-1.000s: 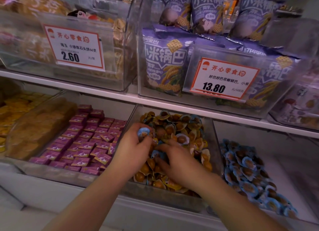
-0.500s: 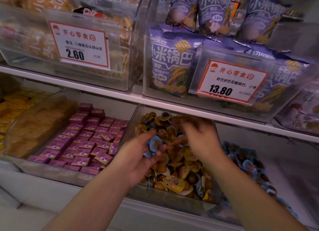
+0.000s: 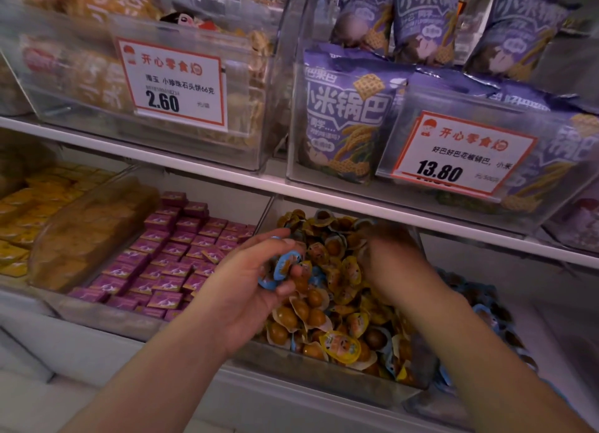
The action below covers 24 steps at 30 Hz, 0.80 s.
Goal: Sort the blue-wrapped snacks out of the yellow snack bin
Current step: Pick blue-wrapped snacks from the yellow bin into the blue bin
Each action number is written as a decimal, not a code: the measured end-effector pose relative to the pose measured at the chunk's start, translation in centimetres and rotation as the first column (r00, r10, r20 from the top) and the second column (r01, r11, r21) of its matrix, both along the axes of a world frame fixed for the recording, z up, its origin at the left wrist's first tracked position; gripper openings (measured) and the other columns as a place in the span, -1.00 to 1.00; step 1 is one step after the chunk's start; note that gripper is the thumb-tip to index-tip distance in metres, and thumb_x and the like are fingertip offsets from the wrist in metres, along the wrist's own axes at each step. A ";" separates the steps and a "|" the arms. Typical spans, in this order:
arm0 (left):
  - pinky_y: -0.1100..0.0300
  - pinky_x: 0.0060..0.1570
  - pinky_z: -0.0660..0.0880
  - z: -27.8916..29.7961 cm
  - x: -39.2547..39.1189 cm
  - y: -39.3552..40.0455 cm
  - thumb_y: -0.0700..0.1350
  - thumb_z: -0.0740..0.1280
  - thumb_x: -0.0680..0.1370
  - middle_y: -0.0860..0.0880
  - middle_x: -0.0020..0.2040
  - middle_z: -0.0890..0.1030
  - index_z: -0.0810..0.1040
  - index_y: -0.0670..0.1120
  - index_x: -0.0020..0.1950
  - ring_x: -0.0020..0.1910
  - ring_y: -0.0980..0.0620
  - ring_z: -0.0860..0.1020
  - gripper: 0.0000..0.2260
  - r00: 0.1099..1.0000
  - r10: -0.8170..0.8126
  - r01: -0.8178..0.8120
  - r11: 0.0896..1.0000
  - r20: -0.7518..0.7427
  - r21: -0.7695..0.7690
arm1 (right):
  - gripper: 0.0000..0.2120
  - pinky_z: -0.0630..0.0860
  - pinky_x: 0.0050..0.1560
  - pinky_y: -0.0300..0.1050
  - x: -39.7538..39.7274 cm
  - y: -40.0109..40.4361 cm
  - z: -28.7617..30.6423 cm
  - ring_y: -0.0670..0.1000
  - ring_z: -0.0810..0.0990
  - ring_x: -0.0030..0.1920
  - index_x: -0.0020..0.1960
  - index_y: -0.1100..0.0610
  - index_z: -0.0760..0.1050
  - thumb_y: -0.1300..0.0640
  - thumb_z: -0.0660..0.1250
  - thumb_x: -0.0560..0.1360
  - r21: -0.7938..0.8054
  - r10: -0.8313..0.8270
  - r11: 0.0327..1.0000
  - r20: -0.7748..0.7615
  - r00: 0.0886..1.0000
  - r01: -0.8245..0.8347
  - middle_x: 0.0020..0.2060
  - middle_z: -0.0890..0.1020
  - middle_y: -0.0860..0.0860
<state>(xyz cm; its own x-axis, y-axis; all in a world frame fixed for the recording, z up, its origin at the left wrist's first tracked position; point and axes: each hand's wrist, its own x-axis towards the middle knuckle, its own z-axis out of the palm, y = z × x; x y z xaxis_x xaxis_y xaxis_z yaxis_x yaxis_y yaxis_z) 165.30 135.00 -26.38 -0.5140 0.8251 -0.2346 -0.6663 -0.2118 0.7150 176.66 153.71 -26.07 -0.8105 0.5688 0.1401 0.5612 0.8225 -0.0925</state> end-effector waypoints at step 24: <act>0.24 -0.51 0.35 -0.1 0.4 0.1 -0.22 0.47 0.32 -0.15 -0.15 0.67 0.55 -0.17 0.23 -0.31 -0.04 0.58 -0.53 0.997 0.012 -0.015 0.999 -0.074 -0.046 | -0.68 0.50 -0.13 -0.17 -2.2 -0.9 -4.8 -0.08 0.53 0.01 0.02 -0.20 0.37 0.01 0.44 0.38 -0.324 0.227 0.925 0.049 0.973 -0.199 -0.03 0.50 -0.17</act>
<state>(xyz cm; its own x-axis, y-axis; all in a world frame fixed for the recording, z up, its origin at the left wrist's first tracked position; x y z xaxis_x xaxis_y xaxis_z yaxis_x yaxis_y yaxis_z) 165.70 135.15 -26.49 -0.5422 0.8072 -0.2334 -0.6085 -0.1856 0.7715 174.43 152.83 -30.88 -0.9184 0.3849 -0.0914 0.3928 0.8596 -0.3268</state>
